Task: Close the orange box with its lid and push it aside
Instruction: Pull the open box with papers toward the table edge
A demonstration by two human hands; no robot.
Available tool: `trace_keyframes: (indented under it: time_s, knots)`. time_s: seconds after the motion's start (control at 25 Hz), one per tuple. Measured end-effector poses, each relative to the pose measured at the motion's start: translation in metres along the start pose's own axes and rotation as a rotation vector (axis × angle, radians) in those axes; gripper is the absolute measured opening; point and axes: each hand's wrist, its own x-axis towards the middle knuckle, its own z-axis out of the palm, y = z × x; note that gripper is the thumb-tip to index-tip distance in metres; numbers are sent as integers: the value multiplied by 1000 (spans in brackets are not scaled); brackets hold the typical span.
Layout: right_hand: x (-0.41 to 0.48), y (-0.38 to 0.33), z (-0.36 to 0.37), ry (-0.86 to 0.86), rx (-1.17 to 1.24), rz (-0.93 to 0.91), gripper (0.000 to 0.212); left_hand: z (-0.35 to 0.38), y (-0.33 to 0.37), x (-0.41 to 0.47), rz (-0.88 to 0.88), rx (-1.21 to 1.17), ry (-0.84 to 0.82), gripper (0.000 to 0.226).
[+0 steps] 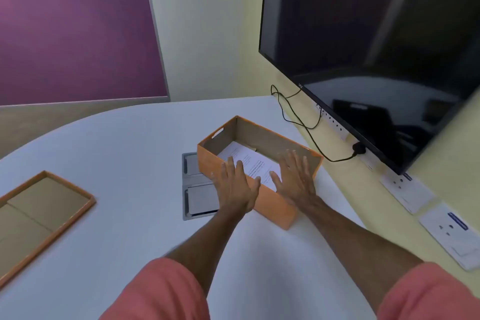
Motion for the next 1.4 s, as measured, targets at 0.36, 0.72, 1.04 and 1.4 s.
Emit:
trace_keyframes:
  time_s: [0.36, 0.72, 1.04, 1.4]
  knots:
    - [104, 81, 51, -75, -26, -10, 54, 69, 17, 64, -264, 26, -93, 85]
    - [158, 91, 80, -307, 87, 44, 72, 100, 19, 80, -349, -21, -65, 99]
    - [153, 92, 71, -156, 138, 172, 34, 94, -12, 90, -195, -38, -184, 102]
    - [157, 97, 82, -426, 444, 341, 46, 69, -31, 91, -348, -448, -113, 86]
